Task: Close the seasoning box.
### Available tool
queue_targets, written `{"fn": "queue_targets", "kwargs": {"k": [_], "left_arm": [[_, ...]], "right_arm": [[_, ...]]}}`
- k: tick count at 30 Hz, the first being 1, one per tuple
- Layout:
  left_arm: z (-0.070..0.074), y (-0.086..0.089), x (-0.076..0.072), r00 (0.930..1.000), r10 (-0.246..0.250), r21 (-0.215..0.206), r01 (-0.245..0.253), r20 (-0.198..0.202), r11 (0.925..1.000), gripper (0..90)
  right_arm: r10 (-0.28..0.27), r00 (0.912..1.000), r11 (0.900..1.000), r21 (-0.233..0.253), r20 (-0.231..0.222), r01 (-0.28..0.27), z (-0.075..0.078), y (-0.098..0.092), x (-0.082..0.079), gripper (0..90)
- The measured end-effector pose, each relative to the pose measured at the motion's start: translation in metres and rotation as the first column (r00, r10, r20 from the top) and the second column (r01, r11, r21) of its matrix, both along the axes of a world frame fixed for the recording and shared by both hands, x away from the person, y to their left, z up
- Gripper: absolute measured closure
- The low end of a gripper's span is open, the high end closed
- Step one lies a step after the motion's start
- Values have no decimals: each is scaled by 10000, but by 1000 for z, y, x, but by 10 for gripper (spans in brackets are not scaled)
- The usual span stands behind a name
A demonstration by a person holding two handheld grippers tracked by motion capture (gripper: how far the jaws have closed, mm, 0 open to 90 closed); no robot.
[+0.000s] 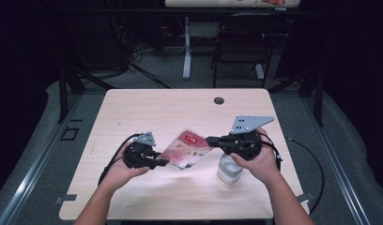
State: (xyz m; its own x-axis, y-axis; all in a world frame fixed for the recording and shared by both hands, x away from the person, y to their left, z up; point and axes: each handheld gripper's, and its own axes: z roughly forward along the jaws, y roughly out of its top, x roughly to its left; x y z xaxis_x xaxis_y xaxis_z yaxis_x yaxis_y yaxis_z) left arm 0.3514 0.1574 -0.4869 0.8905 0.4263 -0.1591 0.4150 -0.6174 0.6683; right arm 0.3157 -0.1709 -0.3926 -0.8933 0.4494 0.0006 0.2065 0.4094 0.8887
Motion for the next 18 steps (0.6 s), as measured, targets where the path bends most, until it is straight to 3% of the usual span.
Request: {"fn": "queue_targets", "kwargs": {"k": [7,8,12,13,18], "left_arm": [[-14,-2,-2,9996,250,381,-255,144,9989,700],[-16,-1,-2,9999,143,246,-143,26,9996,700],[-24,2,-3,9993,346,431,-351,128,9985,699],[-26,3,-2,9995,303,287,-303,13,9991,699],[-34,3,-1,9992,394,487,-390,-59,9980,697]], "right_arm": [[40,10000,9992,-392,-58,-43,-6,9,0,900],[63,9999,9990,-451,-78,-67,-6,11,0,900],[62,9997,9987,-504,-240,-74,-12,15,3,900],[74,9995,9988,-490,-296,-89,-14,16,3,900],[103,9992,9981,-598,-395,-126,-20,21,6,900]]}}
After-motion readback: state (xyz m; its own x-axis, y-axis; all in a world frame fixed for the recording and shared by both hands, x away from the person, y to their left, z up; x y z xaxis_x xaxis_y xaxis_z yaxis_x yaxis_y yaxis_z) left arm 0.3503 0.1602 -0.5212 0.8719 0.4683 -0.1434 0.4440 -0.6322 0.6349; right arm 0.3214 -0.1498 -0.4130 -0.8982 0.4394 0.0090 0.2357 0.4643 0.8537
